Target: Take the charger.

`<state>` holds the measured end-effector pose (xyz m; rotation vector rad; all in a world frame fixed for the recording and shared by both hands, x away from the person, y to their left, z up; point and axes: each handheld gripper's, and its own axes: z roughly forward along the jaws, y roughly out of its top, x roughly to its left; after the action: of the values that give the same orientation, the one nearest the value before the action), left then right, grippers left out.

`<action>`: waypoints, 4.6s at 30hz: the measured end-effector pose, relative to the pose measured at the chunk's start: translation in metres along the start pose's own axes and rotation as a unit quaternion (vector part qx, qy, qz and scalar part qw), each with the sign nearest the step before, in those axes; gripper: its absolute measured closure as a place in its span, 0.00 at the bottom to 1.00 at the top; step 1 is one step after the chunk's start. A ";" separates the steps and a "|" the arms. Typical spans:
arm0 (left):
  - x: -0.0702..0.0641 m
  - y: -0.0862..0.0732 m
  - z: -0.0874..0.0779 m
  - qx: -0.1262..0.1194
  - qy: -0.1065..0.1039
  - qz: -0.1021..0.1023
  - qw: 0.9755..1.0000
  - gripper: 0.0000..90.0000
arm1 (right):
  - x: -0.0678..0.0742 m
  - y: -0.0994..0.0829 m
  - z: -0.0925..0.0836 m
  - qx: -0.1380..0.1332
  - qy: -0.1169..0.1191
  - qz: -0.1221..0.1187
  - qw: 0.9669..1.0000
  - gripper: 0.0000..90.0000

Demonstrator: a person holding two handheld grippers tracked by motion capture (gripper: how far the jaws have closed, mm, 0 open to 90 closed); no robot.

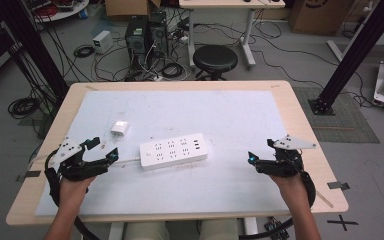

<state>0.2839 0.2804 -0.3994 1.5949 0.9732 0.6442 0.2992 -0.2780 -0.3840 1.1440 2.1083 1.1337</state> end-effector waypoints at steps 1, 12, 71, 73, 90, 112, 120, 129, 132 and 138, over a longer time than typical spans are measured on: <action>0.000 0.001 0.000 0.000 -0.002 0.002 1.000 0.21 | 0.001 0.000 0.000 0.001 0.001 0.000 1.000 0.20; 0.002 0.018 0.004 0.013 -0.017 0.016 1.000 0.21 | 0.001 0.005 -0.004 0.002 0.007 -0.007 1.000 0.20; 0.083 0.007 0.122 0.193 0.052 -0.011 0.980 0.20 | 0.001 0.029 0.022 0.062 0.056 -0.032 0.996 0.20; 0.082 0.006 0.126 0.200 0.057 -0.015 0.978 0.20 | 0.001 0.029 0.023 0.063 0.057 -0.032 0.996 0.20; 0.077 -0.005 0.145 0.234 0.091 -0.020 0.968 0.20 | -0.002 0.027 0.022 0.063 0.058 -0.031 0.996 0.20; 0.070 -0.006 0.144 0.238 0.109 -0.014 0.965 0.47 | -0.005 0.025 0.021 0.057 0.055 -0.030 0.996 0.20; 0.065 -0.005 0.144 0.243 0.124 -0.018 0.962 0.47 | -0.006 0.022 0.020 0.054 0.054 -0.029 0.997 0.20; 0.057 0.008 0.129 0.207 0.113 -0.018 0.972 0.47 | -0.006 0.023 0.020 0.051 0.056 -0.030 0.997 0.20; 0.050 0.015 0.120 0.194 0.102 -0.016 0.976 0.47 | -0.005 0.025 0.021 0.049 0.058 -0.031 0.997 0.20; 0.030 0.028 0.103 0.165 0.079 0.004 0.983 0.48 | -0.005 0.027 0.019 0.045 0.063 -0.036 0.996 0.20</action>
<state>0.3908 0.2511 -0.4004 1.8576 1.2414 0.6468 0.3278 -0.2655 -0.3712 1.0525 2.2988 1.1152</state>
